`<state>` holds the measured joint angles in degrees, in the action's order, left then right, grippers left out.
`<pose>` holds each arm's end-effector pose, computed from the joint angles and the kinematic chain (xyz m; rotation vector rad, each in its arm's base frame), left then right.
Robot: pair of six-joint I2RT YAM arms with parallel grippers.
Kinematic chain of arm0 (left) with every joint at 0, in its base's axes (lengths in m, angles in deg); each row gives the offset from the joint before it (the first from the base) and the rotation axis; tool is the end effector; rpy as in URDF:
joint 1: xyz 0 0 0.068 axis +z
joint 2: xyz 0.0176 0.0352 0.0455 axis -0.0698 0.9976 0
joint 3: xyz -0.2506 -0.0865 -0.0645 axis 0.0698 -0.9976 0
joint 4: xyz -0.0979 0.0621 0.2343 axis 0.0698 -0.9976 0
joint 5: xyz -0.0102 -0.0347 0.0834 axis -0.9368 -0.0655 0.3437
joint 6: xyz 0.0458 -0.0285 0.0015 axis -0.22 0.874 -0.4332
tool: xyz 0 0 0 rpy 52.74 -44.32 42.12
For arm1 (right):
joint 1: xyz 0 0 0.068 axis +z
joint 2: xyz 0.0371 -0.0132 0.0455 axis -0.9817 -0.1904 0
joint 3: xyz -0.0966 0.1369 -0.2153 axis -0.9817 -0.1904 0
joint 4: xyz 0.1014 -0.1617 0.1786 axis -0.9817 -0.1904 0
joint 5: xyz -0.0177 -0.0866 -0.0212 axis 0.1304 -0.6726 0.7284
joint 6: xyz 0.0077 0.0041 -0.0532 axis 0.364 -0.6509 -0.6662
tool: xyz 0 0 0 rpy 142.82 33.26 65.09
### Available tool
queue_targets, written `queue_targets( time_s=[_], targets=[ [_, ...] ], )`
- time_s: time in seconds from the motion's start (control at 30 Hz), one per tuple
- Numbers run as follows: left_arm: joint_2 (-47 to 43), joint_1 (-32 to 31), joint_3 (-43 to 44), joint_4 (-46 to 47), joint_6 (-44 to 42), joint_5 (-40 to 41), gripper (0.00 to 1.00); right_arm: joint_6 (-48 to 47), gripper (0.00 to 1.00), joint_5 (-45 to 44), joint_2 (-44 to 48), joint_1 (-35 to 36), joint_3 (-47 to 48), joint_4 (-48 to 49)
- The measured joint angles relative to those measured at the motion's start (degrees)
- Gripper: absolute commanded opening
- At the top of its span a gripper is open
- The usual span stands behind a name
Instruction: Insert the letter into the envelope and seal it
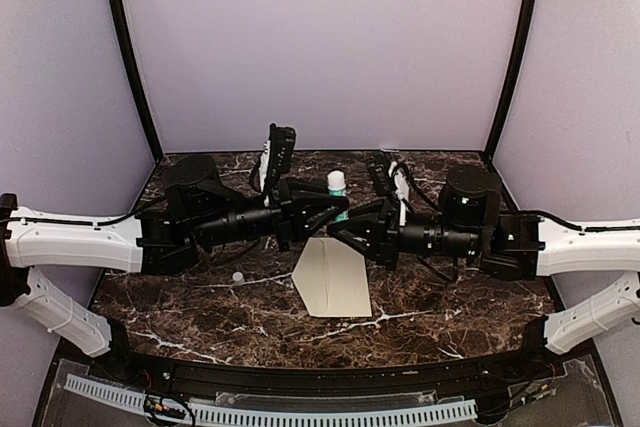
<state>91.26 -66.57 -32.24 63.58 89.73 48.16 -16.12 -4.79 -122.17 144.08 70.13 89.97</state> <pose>0.1372 -0.2836 0.3382 0.8046 1.3090 -1.3001 0.1124 0.2545 0.3168 -0.8848 1.5688 1.1492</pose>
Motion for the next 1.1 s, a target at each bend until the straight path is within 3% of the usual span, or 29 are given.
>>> queue_targets(
  time_s=[0.23, 0.43, 0.53, 0.63, 0.73, 0.93, 1.1],
  targets=[
    [-1.8, 0.3, 0.0, 5.5, 1.3, -18.1, 0.0, 2.6, 0.0, 23.0, 0.0, -1.7, 1.8, 4.1],
    [-1.0, -0.3, 0.2, 11.2, 4.2, -27.5, 0.0, 5.3, 0.01, 36.2, -2.4, -1.8, 3.9, 7.5],
    [-0.8, -0.7, 0.3, 12.5, 5.1, -28.6, 0.0, 6.4, 0.26, 38.8, -3.0, -1.9, 4.3, 8.3],
    [-0.8, -0.9, 0.3, 12.4, 5.4, -27.1, 0.0, 6.3, 0.61, 38.2, -2.6, -2.0, 4.4, 7.5],
    [-1.0, -1.3, -0.1, 10.8, 5.2, -22.0, 0.0, 5.2, 0.78, 34.7, -0.7, -2.1, 4.4, 5.2],
    [-3.3, -1.4, -1.4, 8.3, 4.9, -7.1, 0.0, 0.7, 0.81, 22.9, 4.1, -2.3, 3.7, 2.5],
    [-3.3, -1.4, -1.4, 6.7, 4.9, 1.7, 0.0, -1.8, 0.77, 14.0, 3.0, -2.3, 3.5, 2.0]
  ],
)
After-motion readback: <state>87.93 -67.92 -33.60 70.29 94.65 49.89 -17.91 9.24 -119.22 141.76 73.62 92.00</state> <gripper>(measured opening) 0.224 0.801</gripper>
